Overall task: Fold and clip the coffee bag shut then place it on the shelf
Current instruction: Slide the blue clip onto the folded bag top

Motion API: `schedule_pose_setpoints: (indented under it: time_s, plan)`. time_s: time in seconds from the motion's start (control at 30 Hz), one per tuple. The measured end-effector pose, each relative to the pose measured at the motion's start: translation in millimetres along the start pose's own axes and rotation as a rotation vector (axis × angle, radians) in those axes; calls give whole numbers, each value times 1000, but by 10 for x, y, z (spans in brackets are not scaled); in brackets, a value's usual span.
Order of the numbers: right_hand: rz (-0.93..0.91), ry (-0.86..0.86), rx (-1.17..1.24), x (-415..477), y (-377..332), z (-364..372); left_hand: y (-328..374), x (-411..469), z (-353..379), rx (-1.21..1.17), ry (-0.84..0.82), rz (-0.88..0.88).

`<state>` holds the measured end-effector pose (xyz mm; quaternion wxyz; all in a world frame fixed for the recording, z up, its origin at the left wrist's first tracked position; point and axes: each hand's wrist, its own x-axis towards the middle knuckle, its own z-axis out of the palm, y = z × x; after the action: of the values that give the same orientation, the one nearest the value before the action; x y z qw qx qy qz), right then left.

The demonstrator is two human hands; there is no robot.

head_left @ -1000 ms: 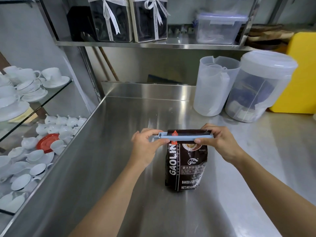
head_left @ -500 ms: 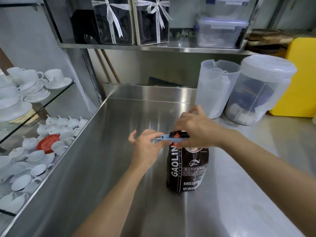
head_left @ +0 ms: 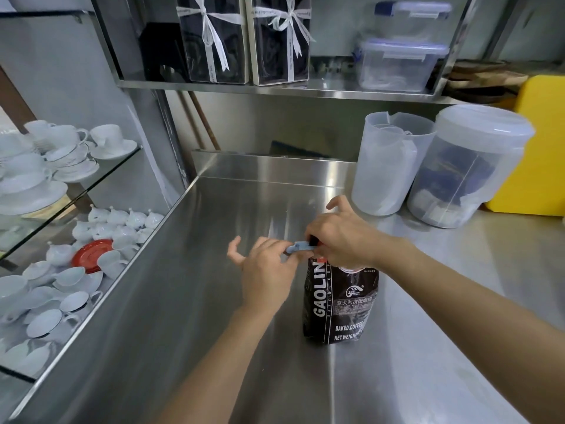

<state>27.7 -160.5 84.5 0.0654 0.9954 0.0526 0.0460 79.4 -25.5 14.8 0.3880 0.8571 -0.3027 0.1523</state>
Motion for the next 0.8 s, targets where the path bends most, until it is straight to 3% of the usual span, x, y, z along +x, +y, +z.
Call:
schedule_pose_setpoints:
  time_s: [0.07,0.3,0.6,0.8]
  plan:
    - [16,1,21,-2,-7,16,1,-30,-19,70,46,14]
    - [9,60,-14,-22,-37,68,11,19,-105,73,-29,172]
    - [53,116,-8,-53,-101,80,163,-218,22,270,182,163]
    - [124,41,160,-99,-66,14,-30,-197,32,-39,101,104]
